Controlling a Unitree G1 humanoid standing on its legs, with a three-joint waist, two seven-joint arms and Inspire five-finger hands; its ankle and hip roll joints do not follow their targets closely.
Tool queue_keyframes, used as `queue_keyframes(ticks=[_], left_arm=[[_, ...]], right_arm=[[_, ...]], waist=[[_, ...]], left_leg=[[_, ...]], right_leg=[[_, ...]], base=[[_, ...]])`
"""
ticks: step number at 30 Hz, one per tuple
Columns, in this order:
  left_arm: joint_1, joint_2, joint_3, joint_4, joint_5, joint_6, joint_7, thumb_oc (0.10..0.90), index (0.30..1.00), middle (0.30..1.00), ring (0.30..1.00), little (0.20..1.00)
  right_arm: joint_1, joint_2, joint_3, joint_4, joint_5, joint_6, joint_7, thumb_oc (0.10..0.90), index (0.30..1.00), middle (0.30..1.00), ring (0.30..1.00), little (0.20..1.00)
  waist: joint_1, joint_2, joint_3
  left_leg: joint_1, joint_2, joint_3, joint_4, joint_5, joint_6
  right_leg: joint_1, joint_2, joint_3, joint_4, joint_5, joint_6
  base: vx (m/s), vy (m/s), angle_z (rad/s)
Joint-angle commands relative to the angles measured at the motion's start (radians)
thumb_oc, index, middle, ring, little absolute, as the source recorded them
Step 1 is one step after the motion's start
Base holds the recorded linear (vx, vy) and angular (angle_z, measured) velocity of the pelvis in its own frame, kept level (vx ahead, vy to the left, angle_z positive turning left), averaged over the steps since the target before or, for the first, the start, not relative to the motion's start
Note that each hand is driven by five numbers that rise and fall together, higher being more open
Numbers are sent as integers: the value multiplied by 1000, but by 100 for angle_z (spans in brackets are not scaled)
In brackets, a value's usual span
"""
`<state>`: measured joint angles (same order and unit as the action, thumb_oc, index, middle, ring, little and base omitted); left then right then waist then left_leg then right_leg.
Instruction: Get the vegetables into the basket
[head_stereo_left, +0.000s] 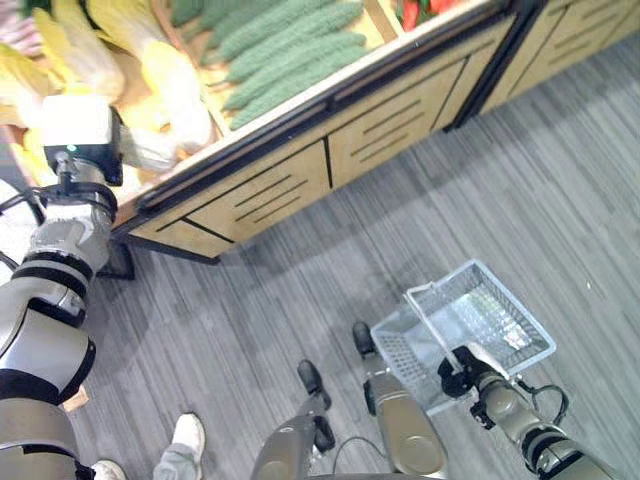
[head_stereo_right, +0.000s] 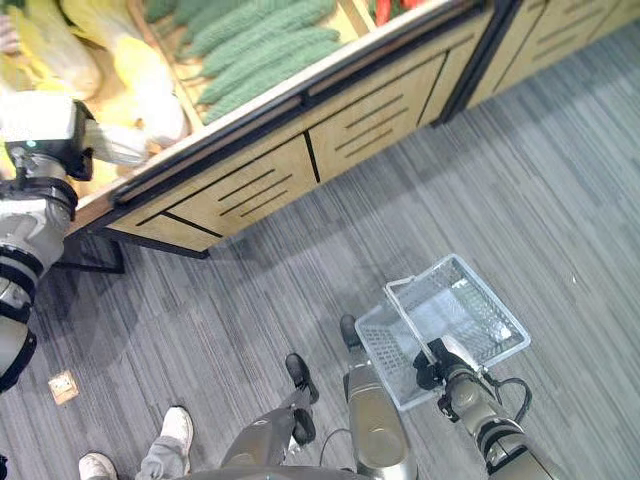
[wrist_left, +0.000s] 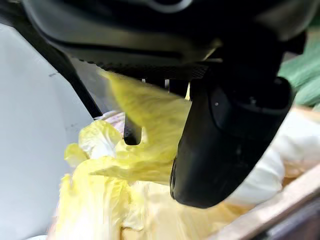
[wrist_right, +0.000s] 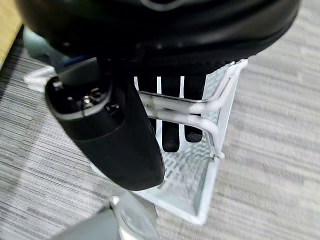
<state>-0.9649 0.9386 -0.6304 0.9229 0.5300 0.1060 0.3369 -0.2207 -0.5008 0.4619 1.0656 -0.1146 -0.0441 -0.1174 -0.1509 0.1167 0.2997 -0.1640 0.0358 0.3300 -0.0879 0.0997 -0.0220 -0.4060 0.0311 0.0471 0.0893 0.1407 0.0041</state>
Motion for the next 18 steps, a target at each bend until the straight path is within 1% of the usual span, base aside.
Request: queue_keyframes(ticks=[1,3,4,5,6,7,9,10,11,12,13,14,16,17,18], left_arm=[[99,102,61,-80,2,-21,28,400,300,300,300,300],[158,124,116,-179,1,-28,37,400,300,300,300,300],[168,126,124,-185,3,-26,35,400,300,300,300,300],[221,141,174,-261,-2,-39,38,400,300,300,300,300],[256,146,203,-293,0,-42,34,400,300,300,300,300],[264,147,211,-298,1,-41,32,400,300,300,300,300],[395,148,326,-398,8,-47,19,400,300,300,300,300],[398,148,329,-400,9,-46,19,400,300,300,300,300],[426,147,358,-434,9,-45,19,400,300,300,300,300],[472,127,404,-476,0,-48,19,400,300,300,300,300],[480,126,412,-481,1,-47,17,400,300,300,300,300],[557,94,478,-563,-2,-50,8,400,300,300,300,300],[620,63,525,-618,-8,-58,5,400,300,300,300,300],[661,40,558,-670,-13,-64,-1,400,300,300,300,300],[750,3,628,-735,-20,-72,-11,400,300,300,300,300]], right_arm=[[148,55,-10,12,-47,-13,18,400,300,300,300,300],[166,65,-25,19,-59,-7,26,400,300,300,300,300],[167,64,-23,18,-60,-7,26,400,300,300,300,300],[173,75,-32,40,-77,1,36,400,300,300,300,300],[179,79,-41,46,-84,5,40,400,300,300,300,300],[179,77,-39,45,-85,6,40,400,300,300,300,300],[202,91,-60,59,-110,20,57,400,300,300,300,300],[201,90,-59,59,-110,20,57,400,300,300,300,300],[206,95,-64,64,-117,25,59,400,300,300,300,300],[209,101,-74,64,-124,29,64,400,300,300,300,300],[209,99,-72,63,-124,29,64,400,300,300,300,300],[219,108,-85,61,-131,37,71,400,300,300,300,300],[226,115,-99,67,-137,44,72,400,300,300,300,300],[228,119,-108,67,-139,49,76,400,300,300,300,300],[235,121,-117,67,-146,54,80,400,300,300,300,300]], waist=[[30,-67,-103],[45,-75,-129],[43,-74,-127],[54,-82,-154],[57,-86,-167],[55,-85,-166],[64,-99,-209],[62,-98,-208],[67,-102,-218],[73,-109,-232],[70,-108,-232],[77,-114,-247],[83,-121,-260],[87,-123,-263],[89,-125,-269]], left_leg=[[69,-8,-40,1,-123,-9],[103,-9,-46,1,-133,-6],[106,-9,-45,1,-134,-6],[138,-11,-52,1,-145,-2],[152,-13,-55,1,-149,-1],[154,-13,-55,1,-150,-1],[200,-18,-67,1,-161,4],[201,-18,-68,1,-161,4],[210,-20,-72,1,-164,7],[222,-24,-81,1,-169,10],[223,-24,-81,1,-169,11],[233,-28,-93,1,-172,14],[243,-29,-100,1,-177,17],[249,-31,-106,1,-180,21],[257,-34,-111,1,-185,25]], right_leg=[[209,-55,-20,-177,-67,102],[245,-55,-27,-177,-79,102],[248,-55,-27,-177,-80,102],[282,-55,-35,-177,-91,103],[298,-56,-40,-177,-95,103],[300,-56,-40,-177,-96,104],[353,-56,-53,-177,-109,103],[354,-56,-53,-177,-109,103],[365,-57,-57,-177,-112,104],[380,-58,-62,-177,-115,105],[382,-59,-63,-177,-115,105],[396,-62,-72,-177,-116,106],[410,-64,-82,-177,-118,106],[416,-66,-85,-177,-119,105],[426,-67,-89,-177,-121,105]], base=[[-3,46,11],[0,56,9],[-27,84,10],[-30,87,14],[-30,87,14],[-24,73,19],[-66,98,15],[-58,74,10],[-81,67,13],[-81,68,18],[-116,84,26],[-74,53,23],[-87,62,15],[-103,72,26],[-108,74,27]])
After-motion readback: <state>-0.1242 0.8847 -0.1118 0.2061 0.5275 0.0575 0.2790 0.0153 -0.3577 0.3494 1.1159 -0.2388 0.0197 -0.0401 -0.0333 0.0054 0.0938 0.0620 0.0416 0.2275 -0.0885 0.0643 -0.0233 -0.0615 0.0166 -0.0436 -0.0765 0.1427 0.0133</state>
